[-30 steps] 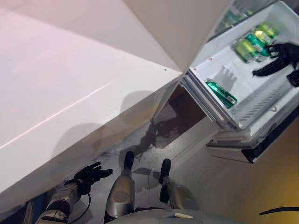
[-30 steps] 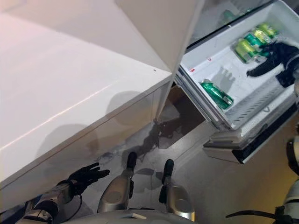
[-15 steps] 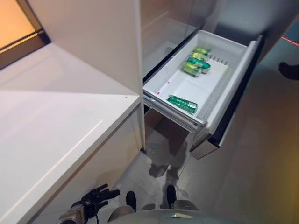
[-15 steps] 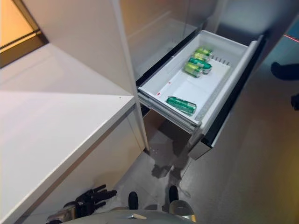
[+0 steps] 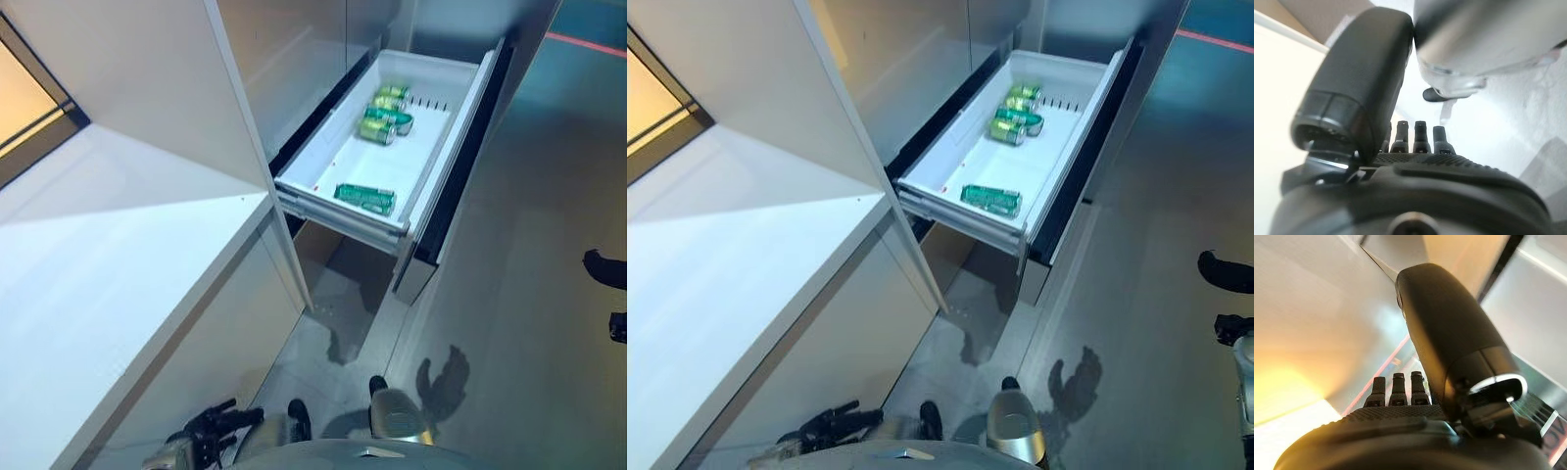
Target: Put drinks into fridge and close the fridge
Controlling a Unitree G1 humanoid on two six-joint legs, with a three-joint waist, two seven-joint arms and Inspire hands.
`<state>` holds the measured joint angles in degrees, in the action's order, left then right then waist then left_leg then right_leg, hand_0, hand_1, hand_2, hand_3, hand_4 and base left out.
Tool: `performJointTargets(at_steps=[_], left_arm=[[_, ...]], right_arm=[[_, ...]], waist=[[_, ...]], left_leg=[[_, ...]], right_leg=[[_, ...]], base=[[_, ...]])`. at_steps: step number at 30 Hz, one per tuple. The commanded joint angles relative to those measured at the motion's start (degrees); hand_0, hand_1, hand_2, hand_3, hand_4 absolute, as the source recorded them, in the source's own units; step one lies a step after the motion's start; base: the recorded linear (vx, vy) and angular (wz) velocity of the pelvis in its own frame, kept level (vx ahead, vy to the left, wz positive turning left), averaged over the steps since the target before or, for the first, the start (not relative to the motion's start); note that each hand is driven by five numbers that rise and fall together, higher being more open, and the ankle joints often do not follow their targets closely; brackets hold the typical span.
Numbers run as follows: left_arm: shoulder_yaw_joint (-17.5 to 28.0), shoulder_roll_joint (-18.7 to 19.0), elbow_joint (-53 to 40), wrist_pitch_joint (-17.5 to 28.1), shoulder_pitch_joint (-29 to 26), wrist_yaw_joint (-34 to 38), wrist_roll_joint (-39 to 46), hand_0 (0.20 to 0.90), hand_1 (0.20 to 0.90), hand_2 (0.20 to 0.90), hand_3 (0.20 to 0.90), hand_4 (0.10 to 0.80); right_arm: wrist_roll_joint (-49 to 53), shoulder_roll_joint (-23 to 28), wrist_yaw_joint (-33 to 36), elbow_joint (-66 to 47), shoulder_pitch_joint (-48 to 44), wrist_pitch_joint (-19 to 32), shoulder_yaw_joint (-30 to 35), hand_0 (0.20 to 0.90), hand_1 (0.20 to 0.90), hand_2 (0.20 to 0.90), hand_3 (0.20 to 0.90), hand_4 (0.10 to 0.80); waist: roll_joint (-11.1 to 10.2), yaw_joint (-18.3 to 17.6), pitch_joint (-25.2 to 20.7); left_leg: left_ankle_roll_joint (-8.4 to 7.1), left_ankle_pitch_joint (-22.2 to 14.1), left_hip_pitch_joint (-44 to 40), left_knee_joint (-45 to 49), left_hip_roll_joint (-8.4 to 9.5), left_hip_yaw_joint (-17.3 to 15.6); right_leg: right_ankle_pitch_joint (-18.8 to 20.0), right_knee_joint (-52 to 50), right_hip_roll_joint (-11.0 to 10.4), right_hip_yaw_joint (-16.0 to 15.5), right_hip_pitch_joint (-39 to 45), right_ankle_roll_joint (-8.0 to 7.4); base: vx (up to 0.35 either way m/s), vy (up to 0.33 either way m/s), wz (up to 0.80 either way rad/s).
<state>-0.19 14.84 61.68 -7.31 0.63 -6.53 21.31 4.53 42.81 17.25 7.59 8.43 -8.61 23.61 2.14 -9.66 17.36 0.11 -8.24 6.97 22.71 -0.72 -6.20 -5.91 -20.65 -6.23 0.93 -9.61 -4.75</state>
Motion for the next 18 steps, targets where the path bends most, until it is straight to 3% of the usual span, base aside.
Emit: performJointTargets(at_steps=[1,8,18], left_arm=[[-0.18,4.40,-0.13,0.33,1.57,1.32,1.12,0.900,0.900,0.900,0.900,0.800],[-2.64,4.96,-0.35,0.70,-1.26,2.09,2.67,0.900,0.900,0.900,0.900,0.800],[-5.91,4.36,0.33,0.72,-3.52,2.25,2.66,0.900,0.900,0.900,0.900,0.800]], right_arm=[[1.12,2.50,2.77,-1.47,-7.56,7.53,1.20,0.900,0.900,0.900,0.900,0.800],[6.20,3.54,0.64,4.73,-14.97,10.79,-7.18,0.900,0.900,0.900,0.900,0.800],[6.25,1.68,-2.83,6.70,-32.59,18.03,-21.40,0.900,0.900,0.900,0.900,0.800]], waist=[[-2.95,1.74,1.38],[-2.64,2.96,5.10],[-1.53,5.77,6.81]], left_leg=[[6.15,-11.55,4.00,11.29,3.35,0.88],[6.10,-12.58,8.13,15.97,4.38,2.10],[5.03,-9.78,9.56,14.29,4.99,3.24]], right_leg=[[-9.60,-15.19,1.36,-3.33,-3.27,6.48],[-10.88,-19.56,1.40,-3.58,-7.24,7.85],[-8.47,-16.33,2.00,-4.48,-7.39,8.16]], base=[[-0.052,0.038,0.05],[-0.019,0.021,0.05],[0.030,0.012,0.02]])
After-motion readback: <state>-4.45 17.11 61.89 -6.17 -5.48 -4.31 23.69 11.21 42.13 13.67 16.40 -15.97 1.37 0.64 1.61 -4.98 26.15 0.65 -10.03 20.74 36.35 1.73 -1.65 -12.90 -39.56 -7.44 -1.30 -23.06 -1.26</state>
